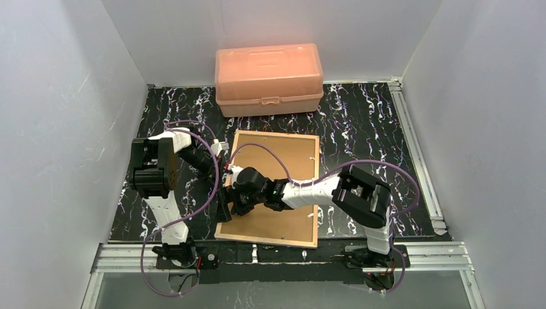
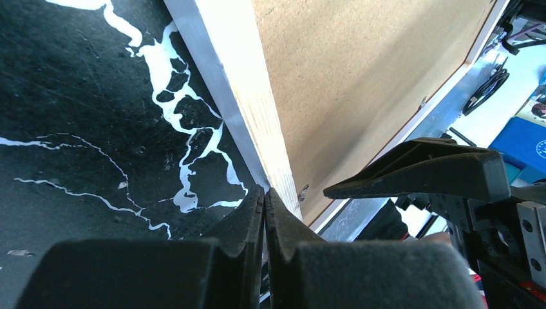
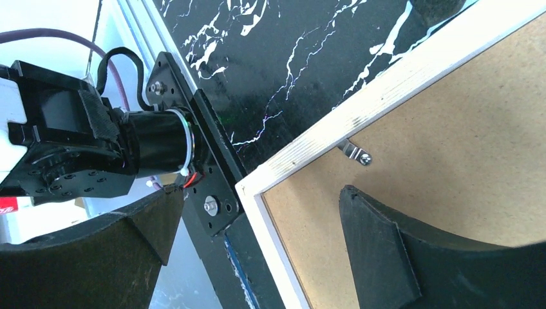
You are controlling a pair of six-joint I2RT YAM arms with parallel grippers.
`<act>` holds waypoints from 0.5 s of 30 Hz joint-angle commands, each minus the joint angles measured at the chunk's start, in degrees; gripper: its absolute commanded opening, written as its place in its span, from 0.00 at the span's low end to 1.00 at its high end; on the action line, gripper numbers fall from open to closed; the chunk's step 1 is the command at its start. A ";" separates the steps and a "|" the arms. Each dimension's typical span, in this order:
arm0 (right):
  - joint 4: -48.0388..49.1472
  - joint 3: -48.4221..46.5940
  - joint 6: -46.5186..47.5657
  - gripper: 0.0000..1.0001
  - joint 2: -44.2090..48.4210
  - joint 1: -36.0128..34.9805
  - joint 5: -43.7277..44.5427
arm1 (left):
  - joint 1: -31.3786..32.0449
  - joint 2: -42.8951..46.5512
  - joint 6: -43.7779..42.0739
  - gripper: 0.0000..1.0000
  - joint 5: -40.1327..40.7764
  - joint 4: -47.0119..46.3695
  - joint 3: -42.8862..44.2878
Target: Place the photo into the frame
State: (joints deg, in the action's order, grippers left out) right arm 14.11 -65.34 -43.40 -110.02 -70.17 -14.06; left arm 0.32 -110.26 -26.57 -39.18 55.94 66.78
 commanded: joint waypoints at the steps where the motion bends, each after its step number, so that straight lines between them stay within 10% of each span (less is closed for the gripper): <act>1: 6.77 1.33 -3.96 0.98 -1.39 -1.28 3.09 | -0.23 3.15 -2.40 0.02 -1.32 2.02 -1.26; 15: 7.82 0.34 -4.78 0.97 -3.84 -2.82 9.69 | -0.23 3.01 -2.58 0.02 -2.05 1.63 -1.30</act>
State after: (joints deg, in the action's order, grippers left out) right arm 21.08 -64.05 -48.21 -112.20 -72.77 -7.20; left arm 0.32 -110.26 -28.08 -39.53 56.16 65.71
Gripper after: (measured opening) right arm 0.972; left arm 0.022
